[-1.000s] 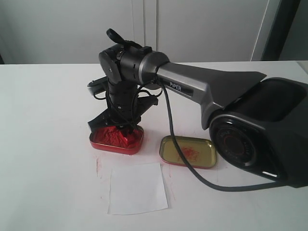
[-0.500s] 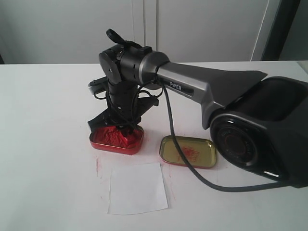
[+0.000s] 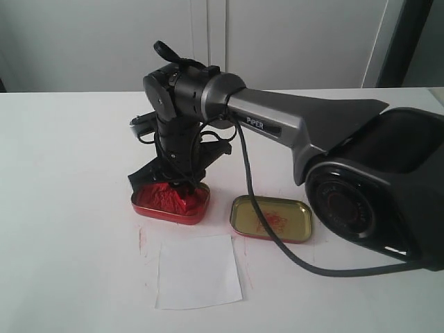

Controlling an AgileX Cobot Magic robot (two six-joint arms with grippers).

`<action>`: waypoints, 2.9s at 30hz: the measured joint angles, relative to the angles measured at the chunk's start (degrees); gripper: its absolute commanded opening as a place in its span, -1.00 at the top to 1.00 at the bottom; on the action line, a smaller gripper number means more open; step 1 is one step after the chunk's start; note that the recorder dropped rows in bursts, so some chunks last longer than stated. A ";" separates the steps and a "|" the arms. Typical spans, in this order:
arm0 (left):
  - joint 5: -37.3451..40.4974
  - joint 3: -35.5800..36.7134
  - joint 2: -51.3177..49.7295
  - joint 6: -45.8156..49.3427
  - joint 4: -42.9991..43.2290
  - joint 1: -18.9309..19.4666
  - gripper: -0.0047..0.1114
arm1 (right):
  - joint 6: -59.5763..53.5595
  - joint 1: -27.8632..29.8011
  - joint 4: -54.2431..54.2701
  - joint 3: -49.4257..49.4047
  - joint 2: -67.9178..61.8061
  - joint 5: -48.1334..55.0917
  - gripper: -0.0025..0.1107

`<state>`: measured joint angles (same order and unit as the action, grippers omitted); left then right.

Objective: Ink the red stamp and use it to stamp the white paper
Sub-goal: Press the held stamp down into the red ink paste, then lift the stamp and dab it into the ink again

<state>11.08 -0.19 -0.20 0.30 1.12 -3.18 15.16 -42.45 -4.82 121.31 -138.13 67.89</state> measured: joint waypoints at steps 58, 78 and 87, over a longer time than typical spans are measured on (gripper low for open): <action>0.00 0.00 0.00 0.00 0.00 0.00 0.92 | 0.40 0.00 -3.61 -0.56 3.95 -1.09 0.96; -0.03 0.00 0.00 0.00 0.00 0.00 0.92 | 0.38 0.00 -0.16 -0.56 6.18 1.87 0.96; -0.03 0.00 0.00 0.00 0.00 0.00 0.92 | -1.67 0.00 4.82 -0.56 8.75 1.96 0.96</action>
<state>11.05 -0.19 -0.20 0.30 1.12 -3.18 13.49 -42.45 0.00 120.75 -129.37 69.84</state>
